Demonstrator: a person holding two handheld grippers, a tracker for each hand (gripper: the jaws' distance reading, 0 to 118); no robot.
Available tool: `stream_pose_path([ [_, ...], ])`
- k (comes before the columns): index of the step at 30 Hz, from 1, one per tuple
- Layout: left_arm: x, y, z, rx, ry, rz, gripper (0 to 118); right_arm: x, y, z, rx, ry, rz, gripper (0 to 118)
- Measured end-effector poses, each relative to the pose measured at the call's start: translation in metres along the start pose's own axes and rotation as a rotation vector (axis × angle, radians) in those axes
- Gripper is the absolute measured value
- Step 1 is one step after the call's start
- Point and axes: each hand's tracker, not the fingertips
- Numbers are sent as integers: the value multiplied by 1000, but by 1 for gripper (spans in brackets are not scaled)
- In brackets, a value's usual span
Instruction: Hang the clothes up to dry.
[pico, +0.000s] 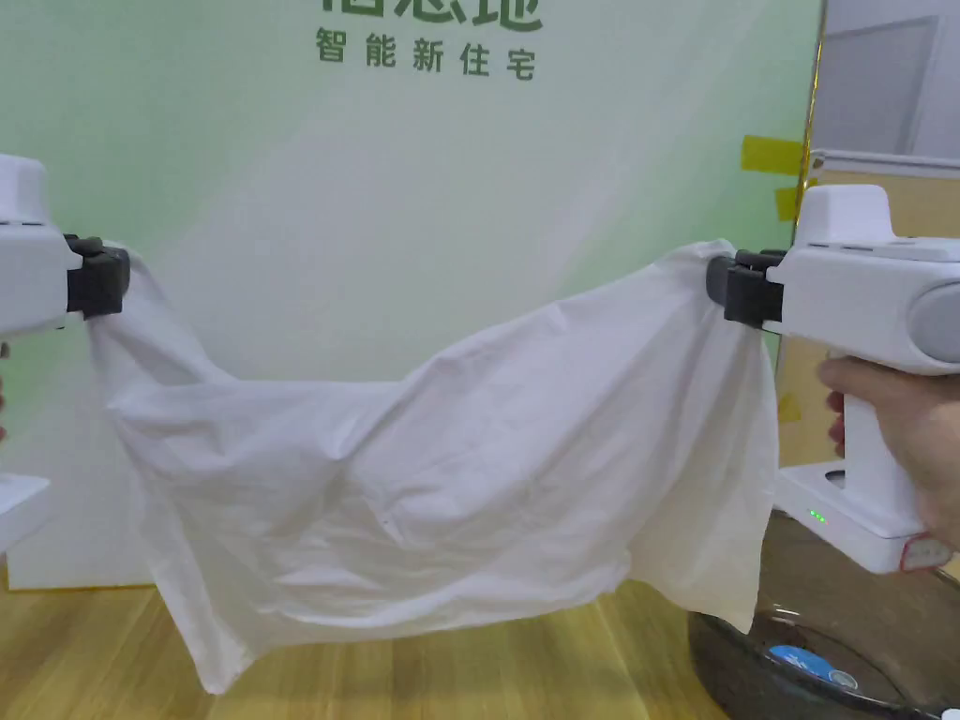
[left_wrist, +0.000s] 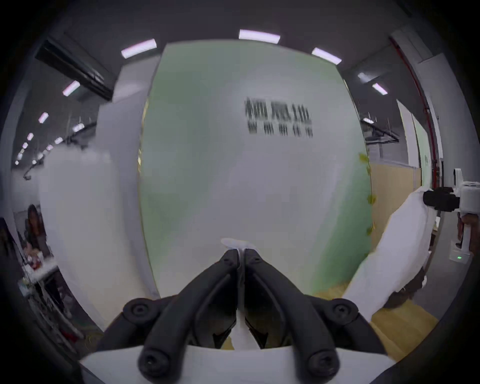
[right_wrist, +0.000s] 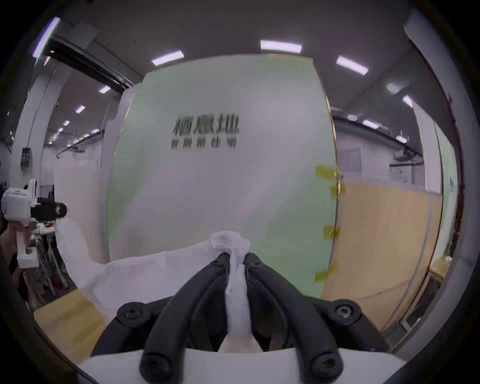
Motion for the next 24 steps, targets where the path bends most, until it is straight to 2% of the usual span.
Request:
stream_pose_path([
  [4, -17, 63, 7, 87, 68, 67, 6, 8, 58, 3, 44, -41, 13, 9],
  [10, -35, 115, 0, 124, 150, 104, 6, 14, 113, 2, 82, -140, -32, 9],
  [15, -46, 116, -7, 115, 204, 125, 6, 27, 124, -4, 54, -215, -42, 9],
  [17, -50, 112, -9, 108, 197, 150, 6, 33, 123, -3, 60, -221, -58, 9],
  [20, -44, 107, -11, 108, 190, 109, 6, 38, 119, -6, 54, -213, -66, 9],
  [24, -44, 106, -26, 101, 196, 99, 6, 38, 116, -21, 44, -211, -50, 9],
])
